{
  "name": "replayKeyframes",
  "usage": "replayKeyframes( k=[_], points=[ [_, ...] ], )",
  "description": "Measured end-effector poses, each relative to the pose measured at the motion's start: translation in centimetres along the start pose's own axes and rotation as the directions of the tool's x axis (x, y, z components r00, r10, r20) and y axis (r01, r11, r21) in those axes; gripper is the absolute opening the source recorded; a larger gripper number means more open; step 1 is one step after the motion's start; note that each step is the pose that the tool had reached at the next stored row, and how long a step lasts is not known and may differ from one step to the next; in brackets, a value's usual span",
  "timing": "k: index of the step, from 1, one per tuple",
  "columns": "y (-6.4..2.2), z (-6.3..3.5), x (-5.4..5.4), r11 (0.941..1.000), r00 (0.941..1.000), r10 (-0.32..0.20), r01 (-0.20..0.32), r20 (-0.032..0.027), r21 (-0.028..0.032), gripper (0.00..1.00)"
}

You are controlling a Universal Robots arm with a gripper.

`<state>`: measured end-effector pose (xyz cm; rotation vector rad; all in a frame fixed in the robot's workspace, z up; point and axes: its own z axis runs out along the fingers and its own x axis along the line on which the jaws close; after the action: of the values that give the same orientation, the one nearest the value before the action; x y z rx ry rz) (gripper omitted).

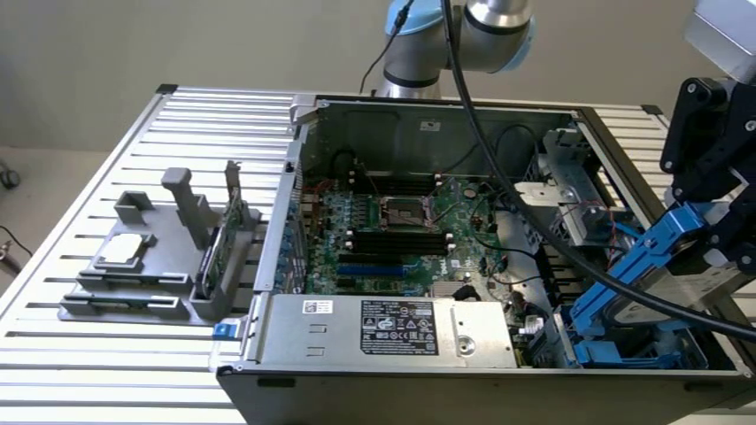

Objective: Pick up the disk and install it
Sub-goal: 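Pick up the disk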

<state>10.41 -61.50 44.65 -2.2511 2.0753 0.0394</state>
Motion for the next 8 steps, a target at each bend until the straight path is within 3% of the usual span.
replayKeyframes(
  k=[8],
  points=[
    [0.33, 0.14, 0.00, 0.9999, 1.0000, 0.000, 0.000, -0.0011, 0.0125, 0.33]
  ],
)
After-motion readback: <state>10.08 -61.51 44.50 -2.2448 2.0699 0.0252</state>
